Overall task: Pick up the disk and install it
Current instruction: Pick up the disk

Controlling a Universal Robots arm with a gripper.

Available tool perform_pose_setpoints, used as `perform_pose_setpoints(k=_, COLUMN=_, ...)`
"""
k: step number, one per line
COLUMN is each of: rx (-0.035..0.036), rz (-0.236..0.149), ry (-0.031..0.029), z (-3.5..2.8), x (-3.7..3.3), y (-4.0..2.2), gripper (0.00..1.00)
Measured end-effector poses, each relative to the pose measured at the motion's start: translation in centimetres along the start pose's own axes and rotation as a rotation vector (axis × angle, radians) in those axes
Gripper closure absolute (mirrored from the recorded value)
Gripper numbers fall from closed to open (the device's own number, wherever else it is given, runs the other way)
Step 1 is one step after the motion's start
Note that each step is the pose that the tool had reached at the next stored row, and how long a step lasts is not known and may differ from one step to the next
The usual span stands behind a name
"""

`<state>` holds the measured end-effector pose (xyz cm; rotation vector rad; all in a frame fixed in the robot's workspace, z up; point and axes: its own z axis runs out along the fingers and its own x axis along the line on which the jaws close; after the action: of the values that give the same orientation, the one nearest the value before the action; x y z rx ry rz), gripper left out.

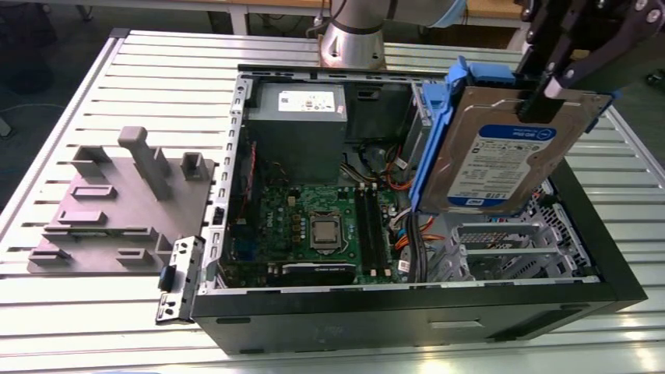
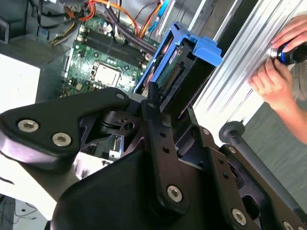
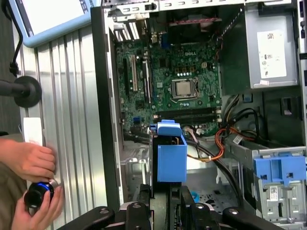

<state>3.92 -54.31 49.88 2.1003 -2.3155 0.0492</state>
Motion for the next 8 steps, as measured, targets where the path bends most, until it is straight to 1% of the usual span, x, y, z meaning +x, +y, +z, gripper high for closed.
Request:
perform_pose_setpoints(k=5, rx=-0.0001, rz=0.0, ry=0.0, z=0.05, x=-0.14, y=-1.46, gripper=0.65)
perform_pose_setpoints(k=6, rx=-0.0001, rz=0.0, ry=0.0, z=0.06, x=-0.16, y=-1.62, gripper=0.65)
perform_pose_setpoints(k=8, rx=-0.0002, rz=0.0, ry=0.0, z=0.06, x=-0.17, y=-1.64, gripper=0.65)
